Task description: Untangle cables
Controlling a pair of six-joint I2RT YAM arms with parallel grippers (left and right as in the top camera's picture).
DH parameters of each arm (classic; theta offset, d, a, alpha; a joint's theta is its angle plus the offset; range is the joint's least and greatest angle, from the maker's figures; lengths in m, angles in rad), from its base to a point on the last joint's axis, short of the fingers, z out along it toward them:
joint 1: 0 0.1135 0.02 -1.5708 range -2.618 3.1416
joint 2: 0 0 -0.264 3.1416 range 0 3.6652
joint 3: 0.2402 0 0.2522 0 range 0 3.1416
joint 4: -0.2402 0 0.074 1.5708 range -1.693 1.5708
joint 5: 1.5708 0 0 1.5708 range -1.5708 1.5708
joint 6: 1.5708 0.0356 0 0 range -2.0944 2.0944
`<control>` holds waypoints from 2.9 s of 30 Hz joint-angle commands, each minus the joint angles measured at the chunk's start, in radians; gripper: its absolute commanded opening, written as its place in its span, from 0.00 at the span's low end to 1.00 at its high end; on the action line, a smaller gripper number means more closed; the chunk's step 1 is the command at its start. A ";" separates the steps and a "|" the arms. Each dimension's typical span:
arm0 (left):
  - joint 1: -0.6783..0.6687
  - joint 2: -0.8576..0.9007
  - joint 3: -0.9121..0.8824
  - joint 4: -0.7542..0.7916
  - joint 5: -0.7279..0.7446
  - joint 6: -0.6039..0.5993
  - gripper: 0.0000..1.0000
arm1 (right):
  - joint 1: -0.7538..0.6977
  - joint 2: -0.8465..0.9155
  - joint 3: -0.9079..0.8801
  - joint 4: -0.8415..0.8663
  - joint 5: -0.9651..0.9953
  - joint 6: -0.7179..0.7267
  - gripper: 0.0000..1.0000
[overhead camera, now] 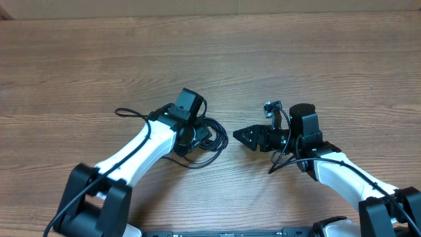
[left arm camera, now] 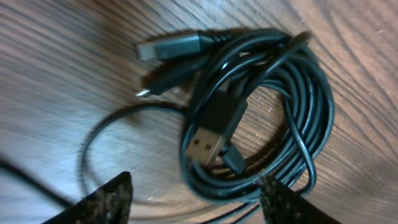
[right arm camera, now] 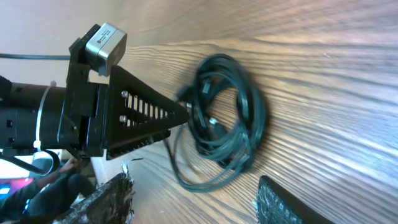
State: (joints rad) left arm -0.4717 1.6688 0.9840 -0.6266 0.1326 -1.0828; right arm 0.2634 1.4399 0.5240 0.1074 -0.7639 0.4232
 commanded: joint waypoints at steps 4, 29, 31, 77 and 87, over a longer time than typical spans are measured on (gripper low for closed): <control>0.000 0.082 0.000 0.038 0.079 -0.070 0.35 | -0.004 -0.007 0.018 -0.035 0.067 -0.030 0.63; 0.040 -0.072 0.292 -0.254 0.086 1.060 0.04 | -0.050 -0.011 0.174 -0.274 -0.181 -0.224 0.72; 0.042 -0.086 0.292 -0.272 0.092 1.113 0.04 | -0.050 -0.011 0.192 -0.275 -0.181 -0.224 0.75; 0.175 -0.034 0.293 -0.224 0.544 1.387 0.04 | 0.068 -0.011 0.197 -0.301 0.214 -0.222 0.92; 0.174 0.204 0.293 -0.133 0.375 1.149 0.42 | 0.050 -0.011 0.197 -0.301 0.224 -0.219 1.00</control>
State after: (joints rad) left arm -0.2977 1.8278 1.2636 -0.7544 0.5762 0.1692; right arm 0.3279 1.4399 0.7010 -0.1989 -0.5606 0.2054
